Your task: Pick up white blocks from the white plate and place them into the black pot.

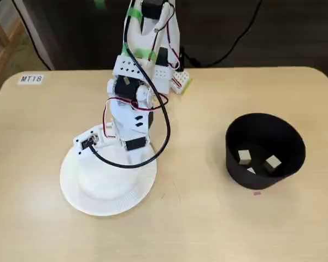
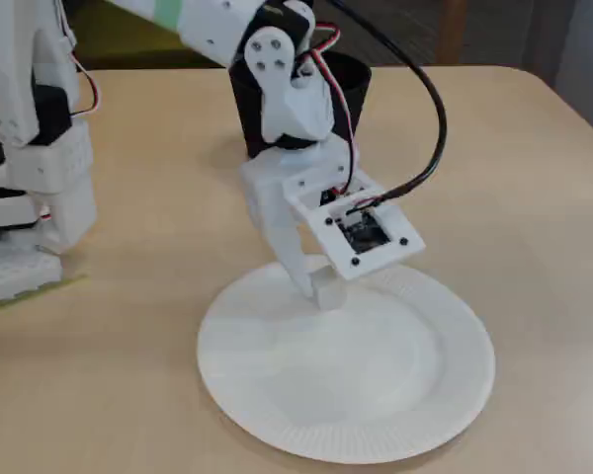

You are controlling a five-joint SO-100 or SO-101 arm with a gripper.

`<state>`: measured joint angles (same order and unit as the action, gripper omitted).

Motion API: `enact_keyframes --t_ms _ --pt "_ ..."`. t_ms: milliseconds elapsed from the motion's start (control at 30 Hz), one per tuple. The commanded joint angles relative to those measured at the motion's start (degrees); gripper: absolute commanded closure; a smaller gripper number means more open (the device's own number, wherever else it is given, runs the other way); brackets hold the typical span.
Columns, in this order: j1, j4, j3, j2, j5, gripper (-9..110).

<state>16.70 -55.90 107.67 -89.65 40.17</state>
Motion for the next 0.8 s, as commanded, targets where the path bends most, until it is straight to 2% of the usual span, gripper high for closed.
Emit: enact_keyframes --t_ms 0,267,533,767 --pt "0.44 2.99 -1.14 -8.26 -2.37 104" --pt "-5.71 16.88 0.53 -29.79 -13.97 104" --pt "-31.2 17.14 0.79 -37.0 -29.18 104" --pt "-47.72 21.01 5.89 -35.33 -32.7 104"
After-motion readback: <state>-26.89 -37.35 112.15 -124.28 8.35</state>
